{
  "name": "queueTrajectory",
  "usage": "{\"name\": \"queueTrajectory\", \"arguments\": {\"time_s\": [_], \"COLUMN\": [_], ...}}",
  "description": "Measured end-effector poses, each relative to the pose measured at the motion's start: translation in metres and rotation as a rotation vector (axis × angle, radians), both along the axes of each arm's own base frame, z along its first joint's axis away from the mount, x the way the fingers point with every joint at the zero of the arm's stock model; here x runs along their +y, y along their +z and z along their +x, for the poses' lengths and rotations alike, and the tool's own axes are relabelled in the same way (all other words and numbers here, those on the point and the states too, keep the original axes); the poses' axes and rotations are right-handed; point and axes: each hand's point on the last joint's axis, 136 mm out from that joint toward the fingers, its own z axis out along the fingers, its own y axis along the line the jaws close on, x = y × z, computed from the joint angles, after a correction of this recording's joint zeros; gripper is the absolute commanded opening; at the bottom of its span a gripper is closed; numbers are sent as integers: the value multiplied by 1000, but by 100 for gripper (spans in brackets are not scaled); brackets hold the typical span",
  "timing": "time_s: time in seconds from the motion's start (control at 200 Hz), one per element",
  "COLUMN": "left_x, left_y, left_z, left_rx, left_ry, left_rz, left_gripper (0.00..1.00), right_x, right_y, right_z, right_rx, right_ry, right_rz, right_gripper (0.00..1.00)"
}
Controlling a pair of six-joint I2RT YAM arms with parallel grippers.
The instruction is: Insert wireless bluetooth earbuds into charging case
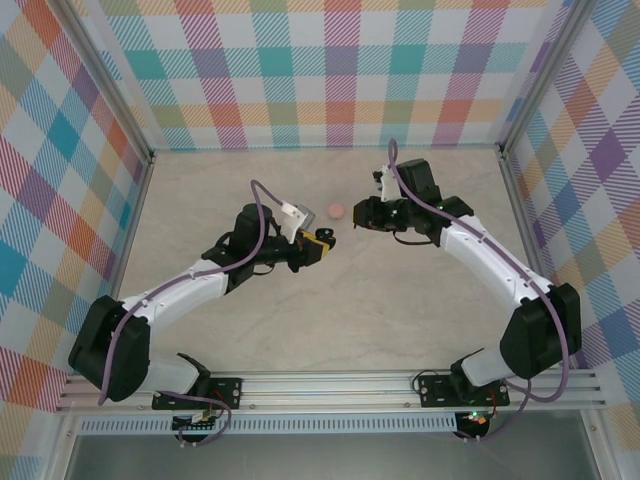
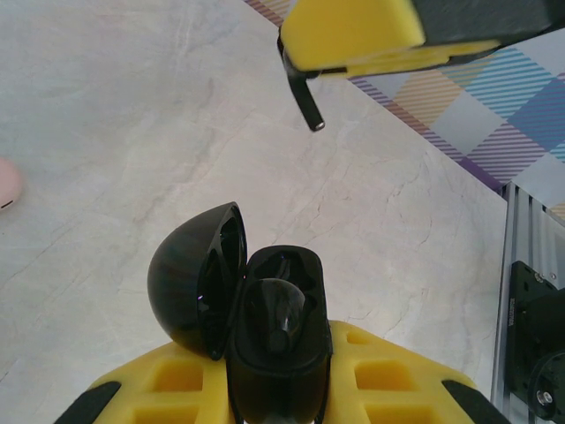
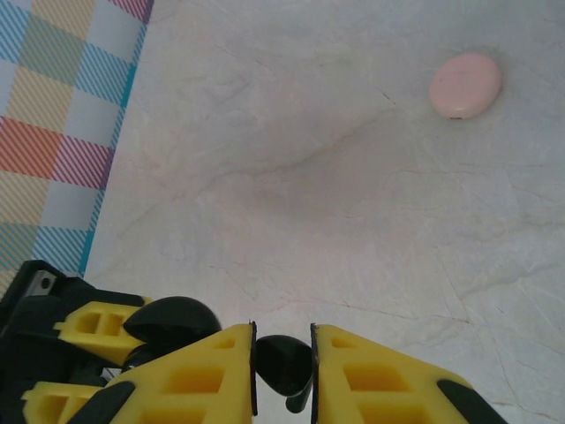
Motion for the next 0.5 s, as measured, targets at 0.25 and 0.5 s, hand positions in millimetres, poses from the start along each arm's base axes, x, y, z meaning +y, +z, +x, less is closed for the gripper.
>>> {"name": "queueTrajectory", "arguments": {"time_s": [0.25, 0.5], "left_x": [-8, -15], "left_y": [4, 12], "left_z": [0, -3], "left_rx": [0, -5], "left_ry": [-28, -71], "left_rz": [-48, -106], "left_gripper": [19, 19], "right_x": [11, 21], "right_y": [19, 25], "right_z": [-7, -18], "right_rx": [-66, -116], "right_ry": [35, 55], "right_rz": [38, 42], "right_gripper": [22, 22]}}
